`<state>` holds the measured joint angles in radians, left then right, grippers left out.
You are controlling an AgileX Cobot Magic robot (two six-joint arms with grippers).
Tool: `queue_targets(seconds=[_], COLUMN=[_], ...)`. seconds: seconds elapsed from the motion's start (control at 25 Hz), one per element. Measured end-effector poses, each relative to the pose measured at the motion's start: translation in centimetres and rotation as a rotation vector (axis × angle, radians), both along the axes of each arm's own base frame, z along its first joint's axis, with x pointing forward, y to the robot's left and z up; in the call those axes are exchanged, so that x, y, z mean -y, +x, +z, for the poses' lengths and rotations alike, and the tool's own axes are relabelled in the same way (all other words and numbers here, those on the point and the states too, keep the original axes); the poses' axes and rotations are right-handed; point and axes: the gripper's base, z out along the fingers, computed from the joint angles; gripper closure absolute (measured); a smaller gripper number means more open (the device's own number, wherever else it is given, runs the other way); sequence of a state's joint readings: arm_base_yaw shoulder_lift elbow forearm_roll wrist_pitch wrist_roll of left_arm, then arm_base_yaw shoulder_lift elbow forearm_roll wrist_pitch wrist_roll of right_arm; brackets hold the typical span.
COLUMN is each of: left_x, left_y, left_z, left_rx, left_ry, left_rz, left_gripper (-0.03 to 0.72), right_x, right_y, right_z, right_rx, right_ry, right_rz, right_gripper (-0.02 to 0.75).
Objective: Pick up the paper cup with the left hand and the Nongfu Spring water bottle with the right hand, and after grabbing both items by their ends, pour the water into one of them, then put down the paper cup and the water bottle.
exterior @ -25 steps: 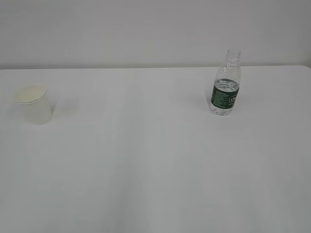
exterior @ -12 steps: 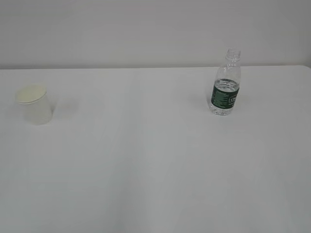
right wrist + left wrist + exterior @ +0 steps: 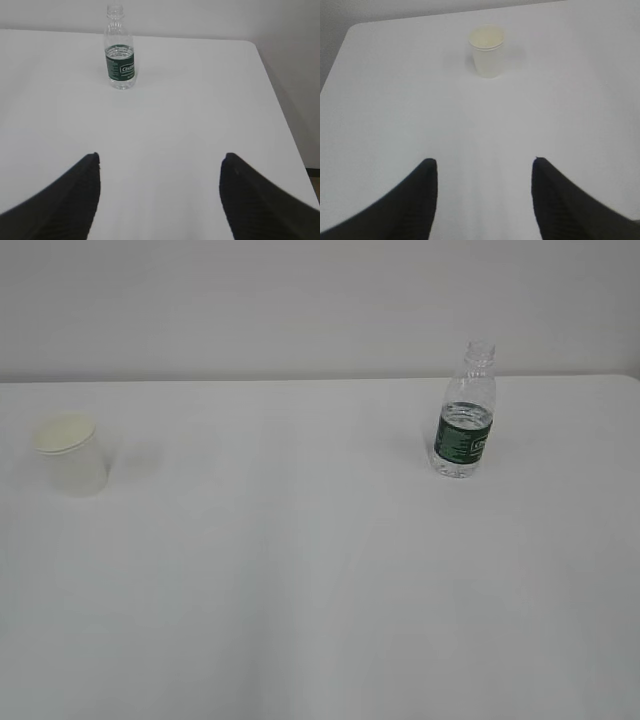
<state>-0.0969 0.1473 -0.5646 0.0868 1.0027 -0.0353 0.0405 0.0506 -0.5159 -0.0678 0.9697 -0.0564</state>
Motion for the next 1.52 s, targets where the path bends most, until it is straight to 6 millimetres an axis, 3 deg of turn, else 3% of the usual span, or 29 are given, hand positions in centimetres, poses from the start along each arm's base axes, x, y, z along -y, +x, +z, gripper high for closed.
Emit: queue_targets(seconds=[0.32, 0.6, 0.84, 1.12, 1.52], left_x=[0.1, 0.4, 0.7, 1.2, 1.9], left_y=[2.9, 5.7, 8.0, 11.0, 15.0], left_z=[0.8, 1.6, 1.6, 1.6, 1.0], left_rx=[0.001, 0.074, 0.068, 0.116, 0.169], left_ry=[0.031, 0.059, 0.065, 0.064, 0.055], left_rz=[0.0, -0.015, -0.029, -0.052, -0.084], left_gripper=[0.258, 0.258, 0.258, 0.258, 0.258], right_x=[-0.2, -0.5, -0.5, -0.8, -0.9], right_y=[3.2, 4.3, 5.8, 9.0, 11.4], right_z=[1.0, 2.3, 3.8, 3.9, 4.6], right_rx=[0.002, 0.029, 0.101, 0.102, 0.206], right_ry=[0.0, -0.02, -0.051, -0.048, -0.055], right_rz=[0.013, 0.042, 0.058, 0.067, 0.07], right_gripper=[0.183, 0.183, 0.183, 0.183, 0.183])
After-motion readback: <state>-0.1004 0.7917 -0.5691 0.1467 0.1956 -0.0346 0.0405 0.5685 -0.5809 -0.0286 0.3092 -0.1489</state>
